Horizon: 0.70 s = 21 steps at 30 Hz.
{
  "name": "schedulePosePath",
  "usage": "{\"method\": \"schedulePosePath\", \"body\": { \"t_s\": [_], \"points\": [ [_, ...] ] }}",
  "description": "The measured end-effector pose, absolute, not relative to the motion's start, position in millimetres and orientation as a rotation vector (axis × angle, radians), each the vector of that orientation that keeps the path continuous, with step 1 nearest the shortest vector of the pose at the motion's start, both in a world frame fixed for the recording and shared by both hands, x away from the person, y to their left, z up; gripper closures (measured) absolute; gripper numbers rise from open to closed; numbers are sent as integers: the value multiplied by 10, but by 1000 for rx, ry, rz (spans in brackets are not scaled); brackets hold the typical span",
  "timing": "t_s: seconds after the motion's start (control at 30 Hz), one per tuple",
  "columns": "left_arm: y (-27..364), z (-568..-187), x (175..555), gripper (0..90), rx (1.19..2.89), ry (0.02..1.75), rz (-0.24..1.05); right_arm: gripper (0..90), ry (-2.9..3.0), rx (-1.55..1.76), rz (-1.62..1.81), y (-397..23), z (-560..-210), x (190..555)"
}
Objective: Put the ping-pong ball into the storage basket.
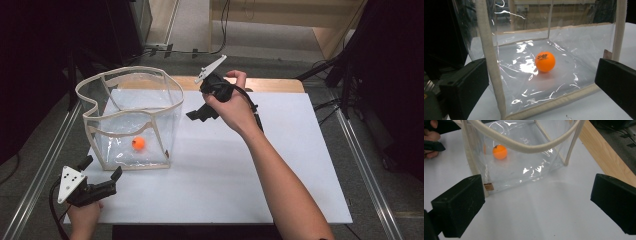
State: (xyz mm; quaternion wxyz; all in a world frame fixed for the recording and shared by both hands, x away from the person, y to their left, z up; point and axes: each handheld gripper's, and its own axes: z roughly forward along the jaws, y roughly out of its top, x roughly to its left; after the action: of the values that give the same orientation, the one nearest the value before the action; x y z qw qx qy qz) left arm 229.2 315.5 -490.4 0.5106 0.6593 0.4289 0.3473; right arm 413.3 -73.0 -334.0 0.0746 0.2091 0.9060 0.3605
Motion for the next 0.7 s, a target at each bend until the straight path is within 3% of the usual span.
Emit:
{"method": "schedulePosePath", "body": {
  "t_s": [0.7],
  "points": [
    [3155, -4905, 2292, 0, 1593, 1030, 840, 0, 2717, 657, 1079, -890, -3670, 4006]
  ]
}}
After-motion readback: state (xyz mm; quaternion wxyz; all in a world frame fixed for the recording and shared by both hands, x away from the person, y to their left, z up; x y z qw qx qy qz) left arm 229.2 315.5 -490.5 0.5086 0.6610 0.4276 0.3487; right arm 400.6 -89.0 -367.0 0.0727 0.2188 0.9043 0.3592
